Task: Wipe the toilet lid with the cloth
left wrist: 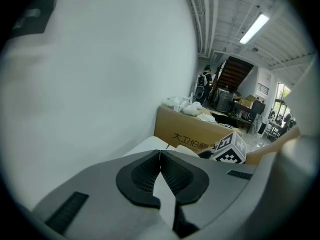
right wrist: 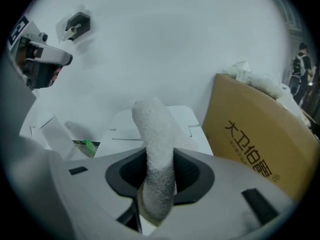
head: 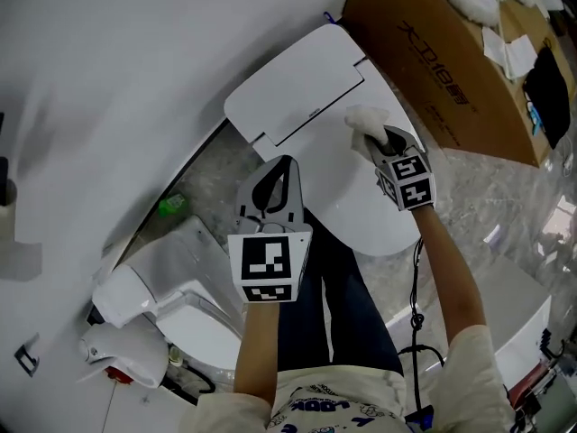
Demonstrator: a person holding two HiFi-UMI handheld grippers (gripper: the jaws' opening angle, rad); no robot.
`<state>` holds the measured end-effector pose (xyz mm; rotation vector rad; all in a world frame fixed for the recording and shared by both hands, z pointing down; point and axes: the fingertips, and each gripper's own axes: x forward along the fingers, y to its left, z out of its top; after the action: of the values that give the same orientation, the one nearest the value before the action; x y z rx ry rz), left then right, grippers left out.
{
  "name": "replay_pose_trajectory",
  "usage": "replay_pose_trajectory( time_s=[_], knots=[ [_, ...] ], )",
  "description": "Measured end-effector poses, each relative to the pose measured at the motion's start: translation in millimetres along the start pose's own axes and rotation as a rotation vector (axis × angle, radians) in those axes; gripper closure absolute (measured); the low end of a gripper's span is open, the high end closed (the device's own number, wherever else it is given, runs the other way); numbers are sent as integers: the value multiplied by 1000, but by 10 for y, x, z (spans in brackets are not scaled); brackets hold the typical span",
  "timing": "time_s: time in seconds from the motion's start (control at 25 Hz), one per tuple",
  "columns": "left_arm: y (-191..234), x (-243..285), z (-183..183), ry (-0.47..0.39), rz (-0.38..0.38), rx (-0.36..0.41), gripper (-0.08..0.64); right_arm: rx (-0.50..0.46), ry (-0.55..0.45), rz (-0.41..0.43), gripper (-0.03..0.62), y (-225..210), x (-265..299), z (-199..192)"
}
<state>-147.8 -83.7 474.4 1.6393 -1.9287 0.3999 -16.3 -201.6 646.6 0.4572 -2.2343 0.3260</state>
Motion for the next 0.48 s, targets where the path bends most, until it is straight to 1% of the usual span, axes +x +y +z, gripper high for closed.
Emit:
replay_pose_trajectory(
  time_s=[0.12,0.28,0.48],
  knots=[
    [177,-31,-33,0,27,-23,555,-26,0,28,474,125,245,204],
    [398,-44,-101,5,60,-52,555,-44,13,46,474,250,582,385],
    [586,-53,-195,14,85,-77,555,6,59,54,474,339,951,384]
  ],
)
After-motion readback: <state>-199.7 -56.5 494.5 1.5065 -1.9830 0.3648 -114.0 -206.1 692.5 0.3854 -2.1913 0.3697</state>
